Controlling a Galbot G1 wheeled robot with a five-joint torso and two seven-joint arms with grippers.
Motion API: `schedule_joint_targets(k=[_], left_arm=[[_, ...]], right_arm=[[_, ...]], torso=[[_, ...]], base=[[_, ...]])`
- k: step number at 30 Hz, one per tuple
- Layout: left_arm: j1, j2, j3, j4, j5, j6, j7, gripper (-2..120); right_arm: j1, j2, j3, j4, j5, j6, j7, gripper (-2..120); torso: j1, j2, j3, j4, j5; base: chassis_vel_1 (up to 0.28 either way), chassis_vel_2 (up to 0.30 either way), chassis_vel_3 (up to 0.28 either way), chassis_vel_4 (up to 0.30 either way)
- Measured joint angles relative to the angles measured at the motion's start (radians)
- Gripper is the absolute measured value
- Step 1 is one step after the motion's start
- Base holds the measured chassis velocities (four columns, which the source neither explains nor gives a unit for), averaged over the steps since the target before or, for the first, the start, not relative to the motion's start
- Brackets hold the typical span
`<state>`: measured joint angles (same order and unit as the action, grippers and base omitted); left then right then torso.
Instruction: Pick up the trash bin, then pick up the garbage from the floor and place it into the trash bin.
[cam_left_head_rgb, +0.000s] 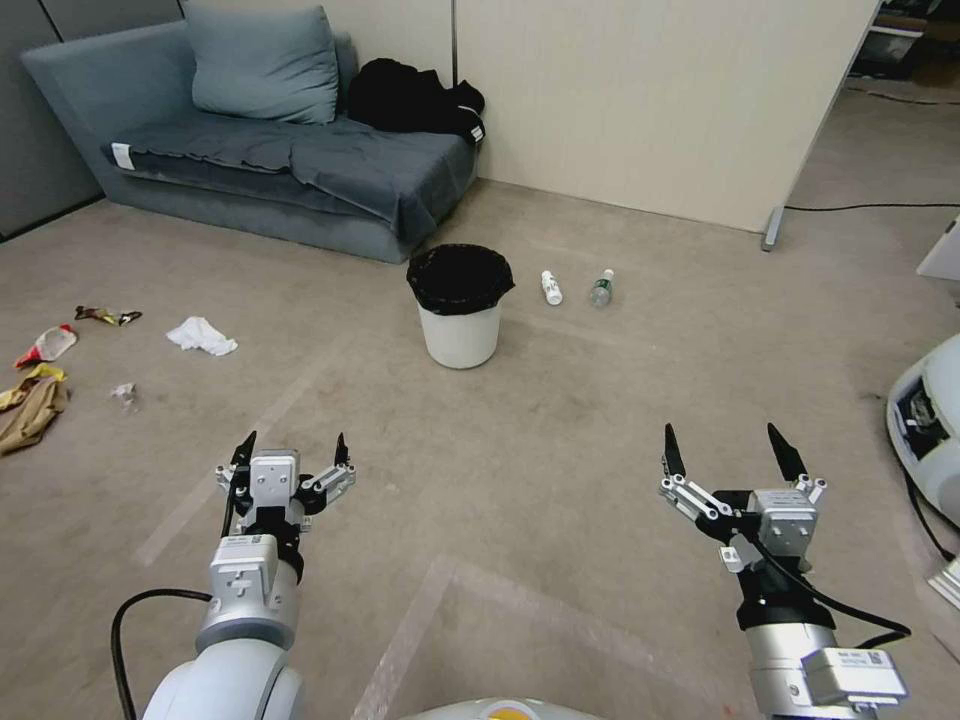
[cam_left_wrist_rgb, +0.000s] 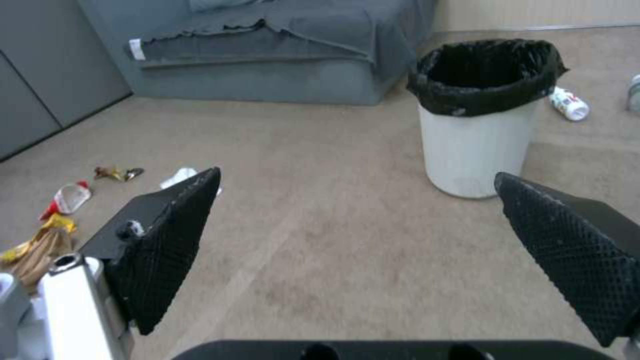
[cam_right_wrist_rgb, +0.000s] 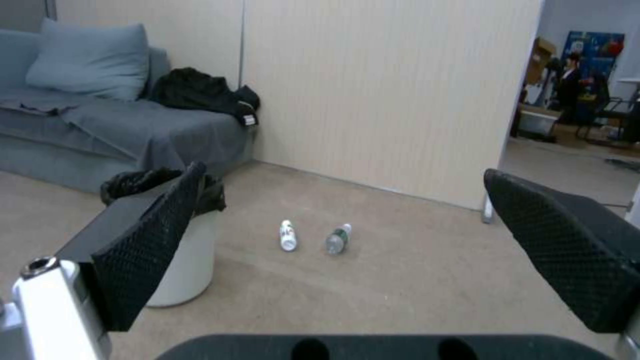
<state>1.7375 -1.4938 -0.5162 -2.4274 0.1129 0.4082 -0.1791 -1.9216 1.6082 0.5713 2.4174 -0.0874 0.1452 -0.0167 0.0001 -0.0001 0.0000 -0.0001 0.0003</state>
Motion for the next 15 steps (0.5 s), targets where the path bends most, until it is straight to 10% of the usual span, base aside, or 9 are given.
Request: schedule_joint_targets(k=[15], left_arm=[[0.008, -0.015, 0.019, 0.000, 0.025, -0.007, 0.000, 100]], right_arm=[[0.004, 0.000, -0.004, -0.008, -0.002, 0.000, -0.010, 100]], torso=[[0.000, 0.000, 0.000, 0.0001, -0.0001]], base=[[-0.163, 0.172, 0.162, -0.167]])
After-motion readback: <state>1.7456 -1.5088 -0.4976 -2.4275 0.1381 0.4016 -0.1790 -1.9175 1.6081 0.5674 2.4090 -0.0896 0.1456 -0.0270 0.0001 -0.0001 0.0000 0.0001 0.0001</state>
